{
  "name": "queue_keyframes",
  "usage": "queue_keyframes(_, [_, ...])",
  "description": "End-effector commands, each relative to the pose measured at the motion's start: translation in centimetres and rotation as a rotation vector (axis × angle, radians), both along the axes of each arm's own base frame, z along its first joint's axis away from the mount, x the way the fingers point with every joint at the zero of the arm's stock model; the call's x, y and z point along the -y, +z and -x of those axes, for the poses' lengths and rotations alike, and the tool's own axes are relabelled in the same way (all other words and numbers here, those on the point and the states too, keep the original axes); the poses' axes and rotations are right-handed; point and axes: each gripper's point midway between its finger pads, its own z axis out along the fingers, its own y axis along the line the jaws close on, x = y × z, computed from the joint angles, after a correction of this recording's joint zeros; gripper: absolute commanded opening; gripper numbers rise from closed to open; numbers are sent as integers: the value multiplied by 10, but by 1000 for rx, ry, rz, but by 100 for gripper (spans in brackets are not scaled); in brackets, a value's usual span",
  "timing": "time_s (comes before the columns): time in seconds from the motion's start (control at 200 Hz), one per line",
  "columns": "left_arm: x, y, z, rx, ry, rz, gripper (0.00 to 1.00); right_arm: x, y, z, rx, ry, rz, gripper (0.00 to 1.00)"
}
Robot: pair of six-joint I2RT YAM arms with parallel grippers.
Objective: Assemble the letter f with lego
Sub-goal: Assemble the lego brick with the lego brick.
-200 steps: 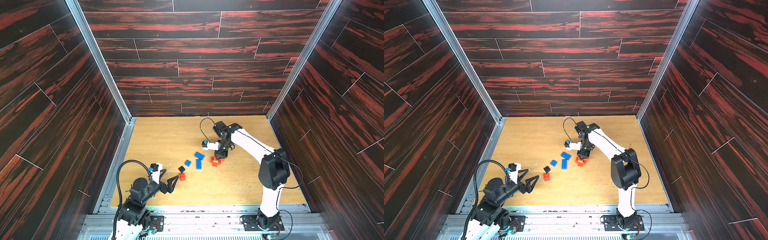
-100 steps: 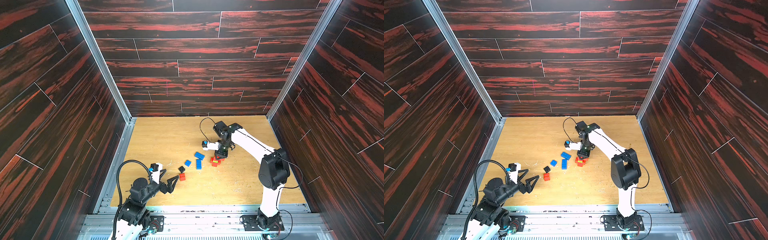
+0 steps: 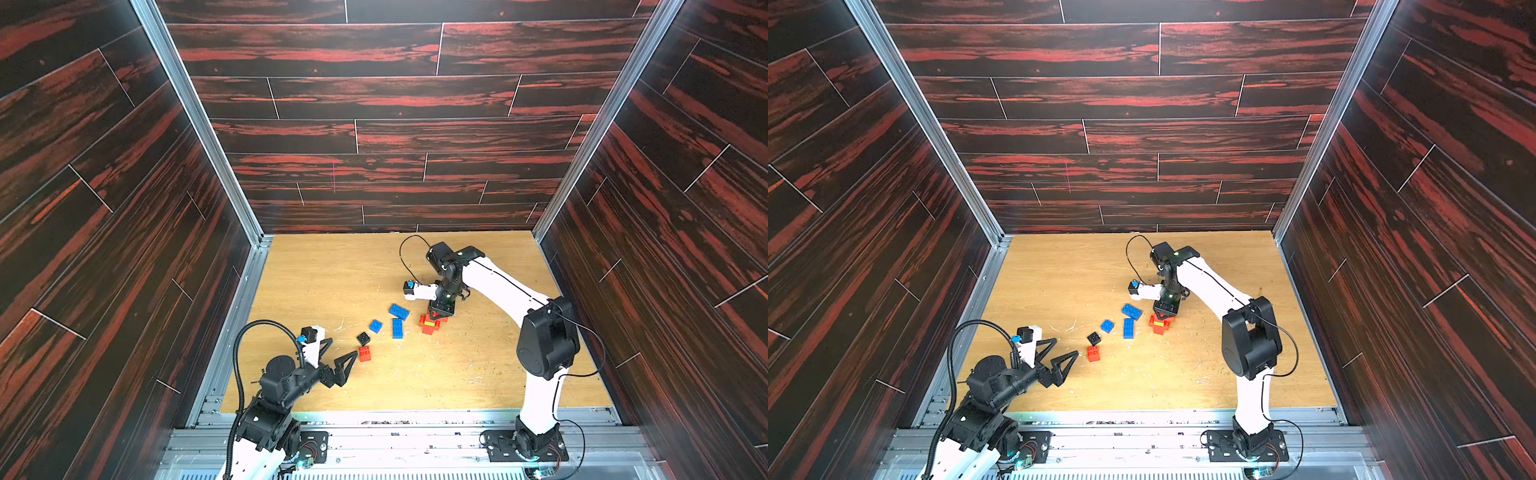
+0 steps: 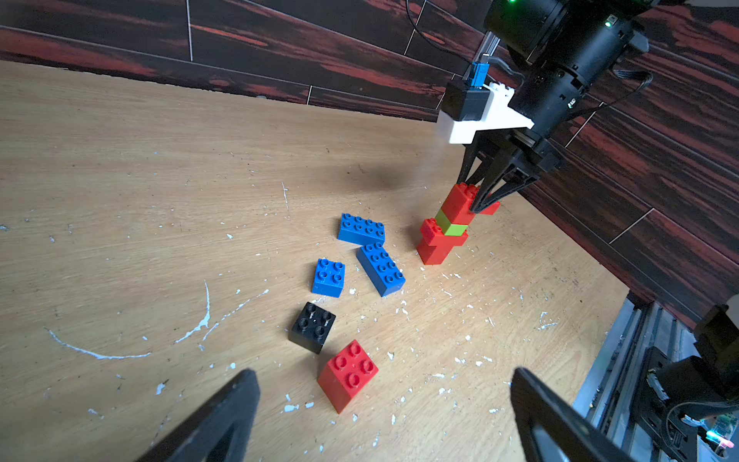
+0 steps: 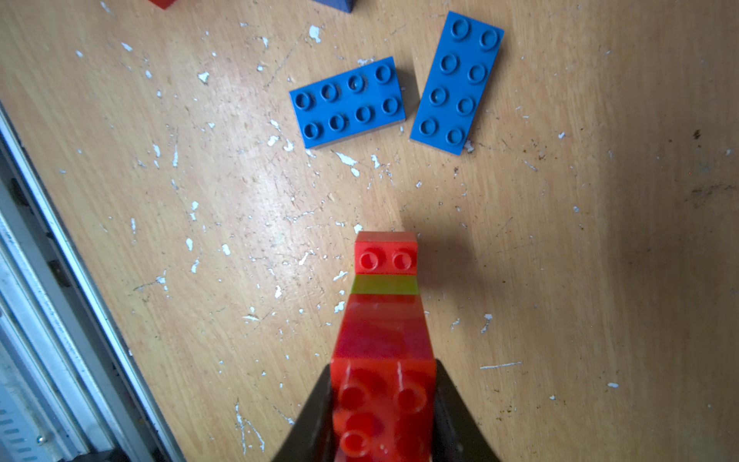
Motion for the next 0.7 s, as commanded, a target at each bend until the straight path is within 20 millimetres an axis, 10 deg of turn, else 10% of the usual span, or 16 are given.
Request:
queue_keyframes(0.0, [1, 0, -1, 6, 0, 2, 100, -4, -6, 6, -60, -8, -4, 35])
queue_keyframes(0.696, [1, 1, -1, 7, -2, 3, 100, -8, -8, 4, -98, -31, -1, 37])
